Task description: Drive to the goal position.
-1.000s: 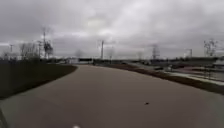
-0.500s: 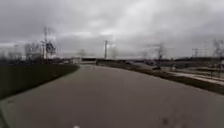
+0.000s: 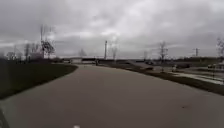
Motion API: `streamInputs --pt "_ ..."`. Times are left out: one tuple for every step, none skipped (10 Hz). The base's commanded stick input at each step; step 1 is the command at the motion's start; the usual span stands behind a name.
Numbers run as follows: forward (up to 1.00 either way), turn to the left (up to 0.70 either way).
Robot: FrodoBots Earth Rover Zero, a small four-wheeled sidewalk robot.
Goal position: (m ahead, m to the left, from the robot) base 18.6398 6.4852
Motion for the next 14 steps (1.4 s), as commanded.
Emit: streamInputs --pt "1.00 0.00" --pt "1.00 0.00" --pt "1.00 0.00" --pt "1.00 0.00" --pt "1.00 0.00" --pt "1.00 0.00" --pt "1.00 0.00" --pt "1.00 0.29" --pt "1.00 0.40" --pt "1.00 0.17" --pt "1.00 0.00" --pt "1.00 0.00" --pt "1.00 0.00" --pt "1.00 0.00"
